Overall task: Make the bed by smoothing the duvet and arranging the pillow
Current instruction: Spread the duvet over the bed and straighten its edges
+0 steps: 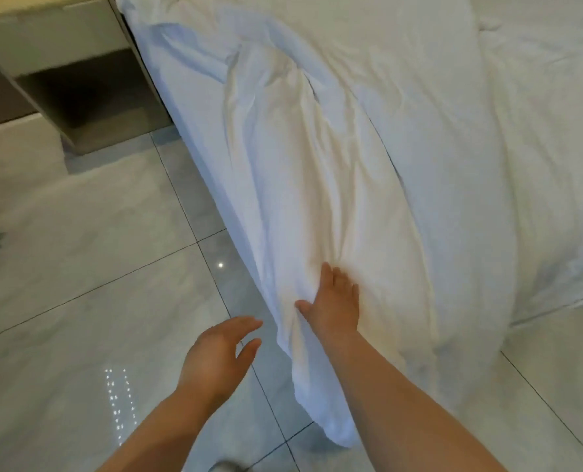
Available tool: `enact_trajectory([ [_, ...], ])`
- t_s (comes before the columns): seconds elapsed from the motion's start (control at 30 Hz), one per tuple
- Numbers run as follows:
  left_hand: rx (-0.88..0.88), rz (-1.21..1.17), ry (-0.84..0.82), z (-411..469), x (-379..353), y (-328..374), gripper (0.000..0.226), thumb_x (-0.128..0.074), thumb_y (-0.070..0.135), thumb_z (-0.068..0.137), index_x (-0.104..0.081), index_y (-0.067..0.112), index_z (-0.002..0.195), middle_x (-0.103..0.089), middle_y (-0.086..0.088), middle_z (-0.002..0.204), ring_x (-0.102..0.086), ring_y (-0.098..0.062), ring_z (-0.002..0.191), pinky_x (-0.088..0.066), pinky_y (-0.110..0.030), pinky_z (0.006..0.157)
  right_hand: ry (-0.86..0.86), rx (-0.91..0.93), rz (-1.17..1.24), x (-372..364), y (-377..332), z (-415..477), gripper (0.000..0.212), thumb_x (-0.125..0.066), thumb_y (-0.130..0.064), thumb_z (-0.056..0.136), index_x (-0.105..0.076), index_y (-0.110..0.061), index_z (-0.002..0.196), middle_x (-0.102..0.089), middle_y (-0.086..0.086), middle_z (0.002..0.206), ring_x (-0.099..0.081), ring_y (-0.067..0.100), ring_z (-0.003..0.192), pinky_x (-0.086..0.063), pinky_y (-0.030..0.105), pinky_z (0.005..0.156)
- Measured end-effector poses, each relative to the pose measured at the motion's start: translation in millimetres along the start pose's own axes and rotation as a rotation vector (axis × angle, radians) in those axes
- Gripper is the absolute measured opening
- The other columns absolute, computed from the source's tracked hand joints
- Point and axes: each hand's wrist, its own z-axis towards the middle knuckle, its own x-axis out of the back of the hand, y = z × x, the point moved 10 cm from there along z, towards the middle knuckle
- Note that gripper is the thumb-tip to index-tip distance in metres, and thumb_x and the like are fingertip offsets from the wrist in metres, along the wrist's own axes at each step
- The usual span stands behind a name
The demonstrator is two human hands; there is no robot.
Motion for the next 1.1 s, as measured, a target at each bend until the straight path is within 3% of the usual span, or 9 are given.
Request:
enact_trajectory([
  [0.27, -0.299, 0.338, -0.076, 104.9, 37.5, -12.9, 0.074, -0.072, 0.031, 0.077, -0.035, 0.019, 0.140, -0.045, 0.000, 0.143, -0.052, -0.015, 0.123, -0.042, -0.025, 0.099, 0.283, -0.086, 0.415, 35.6, 12.7, -12.0, 0.026, -0.040, -0.013, 0.094, -0.065, -0.007, 0.097, -0.065, 0.009, 0.088, -0.056, 0.021, 0.074, -0.033, 0.014, 0.057],
  [0.37, -0.538, 0.566, -0.019, 149.8, 33.4, 24.1, 0.111, -0.092, 0.041, 0.027, -0.046, 0.013, 0.123, -0.066, -0.010, 0.117, -0.069, -0.022, 0.096, -0.056, -0.038, 0.073, 0.183, -0.043, 0.514, 31.9, 8.9, -17.6, 0.026, -0.043, -0.015, 0.094, -0.052, -0.034, 0.079, -0.056, -0.010, 0.076, -0.050, 0.003, 0.068, -0.037, 0.003, 0.062],
  [0.57, -0.802, 0.800, -0.114, 232.6, 21.7, 73.4, 0.123, -0.090, 0.047, 0.011, -0.045, 0.015, 0.121, -0.069, -0.010, 0.113, -0.068, -0.027, 0.098, -0.053, -0.048, 0.078, -0.017, -0.155, 0.549, 18.8, 19.4, 3.6, 0.051, -0.049, -0.005, 0.091, -0.050, -0.051, 0.069, -0.058, -0.041, 0.067, -0.054, -0.020, 0.075, -0.038, 0.004, 0.067],
  [0.67, -0.918, 0.859, -0.150, 261.1, 6.7, 83.1, 0.109, -0.091, 0.046, 0.011, -0.065, 0.016, 0.112, -0.072, -0.009, 0.105, -0.070, -0.027, 0.093, -0.049, -0.049, 0.085, -0.050, -0.200, 0.529, 14.1, 15.3, 7.2, 0.020, -0.045, -0.026, 0.090, -0.054, -0.043, 0.094, -0.063, -0.019, 0.088, -0.060, 0.003, 0.091, -0.039, 0.019, 0.071],
  [0.83, -1.169, 0.865, -0.038, 312.0, 8.2, 94.9, 0.060, -0.093, 0.020, 0.017, -0.075, 0.010, 0.073, -0.075, -0.008, 0.082, -0.072, -0.027, 0.081, -0.008, -0.036, 0.112, 0.209, -0.355, 0.064, 11.9, -19.7, 32.1, 0.105, -0.062, -0.066, 0.023, -0.047, -0.014, 0.114, -0.067, 0.005, 0.094, -0.054, 0.026, 0.091, -0.042, 0.031, 0.080],
  [0.9, -1.205, 0.939, -0.151, 319.5, 9.3, 100.7, 0.040, -0.090, 0.021, 0.034, -0.071, 0.010, 0.068, -0.074, -0.006, 0.075, -0.072, -0.021, 0.083, -0.021, -0.039, 0.113, 0.255, -0.419, -0.004, 20.3, -40.6, 61.7, 0.116, -0.074, -0.064, 0.008, -0.049, -0.012, 0.109, -0.073, 0.007, 0.090, -0.066, 0.030, 0.085, -0.053, 0.033, 0.075],
  [1.0, -1.188, 0.986, -0.301, 336.9, 13.2, 103.5, 0.023, -0.053, 0.020, 0.088, -0.062, 0.005, 0.103, -0.069, -0.014, 0.098, -0.063, -0.023, 0.100, -0.016, -0.036, 0.117, 0.254, -0.542, -0.012, 51.9, -55.6, 86.5, 0.081, -0.086, -0.042, 0.040, -0.055, -0.011, 0.109, -0.072, 0.007, 0.086, -0.070, 0.023, 0.071, -0.053, 0.025, 0.056],
  [1.07, -1.280, 0.870, -0.331, 330.4, 34.7, 110.7, 0.015, -0.057, 0.018, 0.084, -0.064, 0.005, 0.085, -0.069, -0.016, 0.071, -0.066, -0.027, 0.070, -0.053, -0.037, 0.071, 0.310, -0.597, 0.098, 63.9, -47.8, 89.3, 0.040, -0.055, -0.037, 0.082, -0.053, -0.018, 0.117, -0.067, 0.005, 0.108, -0.064, 0.024, 0.097, -0.044, 0.027, 0.068],
  [1.1, -1.367, 0.850, -0.324, 319.7, 50.9, 112.6, 0.015, -0.063, 0.023, 0.070, -0.062, 0.009, 0.065, -0.061, -0.009, 0.048, -0.057, -0.022, 0.044, -0.032, -0.020, 0.037, 0.284, -0.581, 0.169, 65.7, -50.5, 83.4, 0.040, -0.041, -0.040, 0.083, -0.056, -0.021, 0.114, -0.066, 0.002, 0.109, -0.062, 0.023, 0.100, -0.039, 0.026, 0.067],
])
